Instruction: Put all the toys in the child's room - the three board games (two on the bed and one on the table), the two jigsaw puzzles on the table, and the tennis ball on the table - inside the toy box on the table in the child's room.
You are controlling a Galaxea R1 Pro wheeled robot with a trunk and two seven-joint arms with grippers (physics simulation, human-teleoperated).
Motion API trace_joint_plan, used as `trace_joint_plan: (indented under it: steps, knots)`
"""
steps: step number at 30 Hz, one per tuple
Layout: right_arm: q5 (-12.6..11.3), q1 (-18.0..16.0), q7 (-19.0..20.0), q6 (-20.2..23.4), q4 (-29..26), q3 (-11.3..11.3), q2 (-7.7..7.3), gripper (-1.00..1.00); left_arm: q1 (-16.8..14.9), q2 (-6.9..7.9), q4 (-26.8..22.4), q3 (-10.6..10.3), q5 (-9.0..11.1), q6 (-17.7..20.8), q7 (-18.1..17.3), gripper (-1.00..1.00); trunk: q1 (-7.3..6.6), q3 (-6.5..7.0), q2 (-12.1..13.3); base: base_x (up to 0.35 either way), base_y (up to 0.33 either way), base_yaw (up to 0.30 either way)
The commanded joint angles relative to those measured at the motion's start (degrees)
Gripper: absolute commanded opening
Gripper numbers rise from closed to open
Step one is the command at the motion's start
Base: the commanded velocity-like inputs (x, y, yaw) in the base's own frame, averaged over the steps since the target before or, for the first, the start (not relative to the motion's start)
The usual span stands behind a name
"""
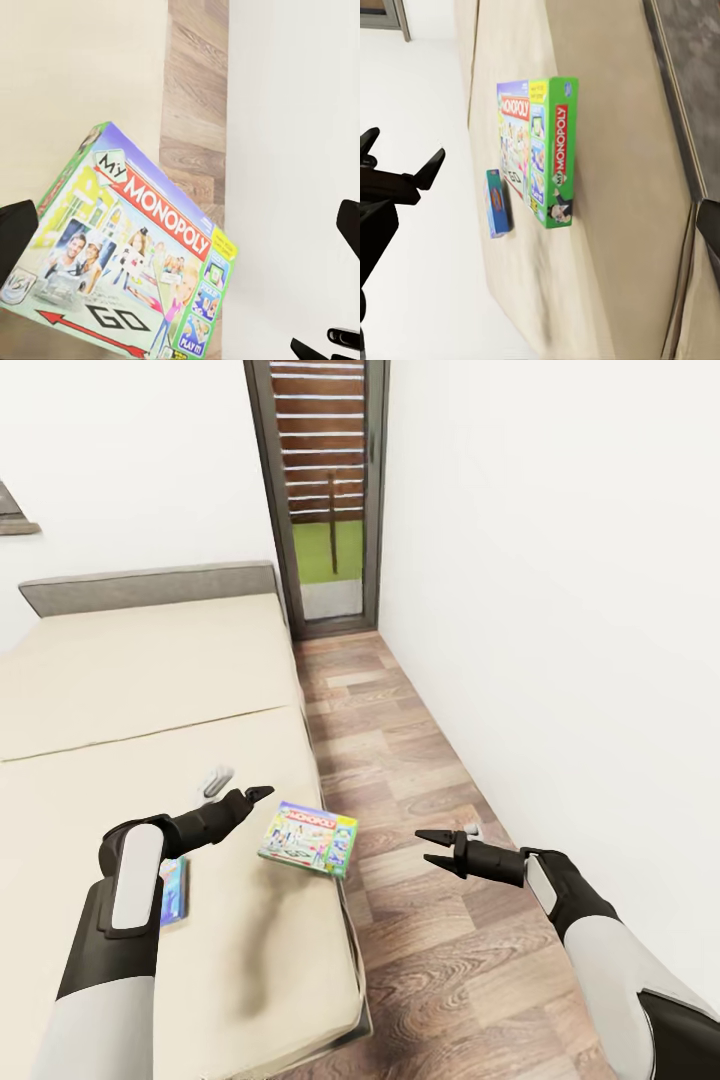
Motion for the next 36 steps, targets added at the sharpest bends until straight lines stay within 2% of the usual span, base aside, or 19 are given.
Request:
trace_joint_plan:
  steps: [1,7,19,36]
  knots:
    - [-0.22,-0.02,0.04,0.39,0.00,-0.06,0.03,1.00,-0.06,-0.06,-0.03,0.09,0.63,0.28,0.59,1.00,0.22,-0.22,-0.43,0.000,0.000,0.183]
    - [-0.22,-0.02,0.05,0.41,0.00,-0.01,0.15,1.00,-0.05,-0.06,0.05,0.05,0.64,0.28,0.59,1.00,1.54,-1.30,-2.84,0.000,0.000,0.217]
    - [-0.23,-0.02,0.10,0.42,0.00,0.01,0.24,1.00,-0.05,-0.12,0.10,0.02,0.66,0.26,0.57,1.00,1.54,-1.30,-2.84,0.000,0.000,0.209]
    - [-0.26,-0.04,0.21,0.38,0.00,-0.12,-0.14,1.00,0.02,-0.15,0.17,0.01,0.64,0.20,0.57,1.00,1.54,-1.30,-2.84,0.000,0.000,0.043]
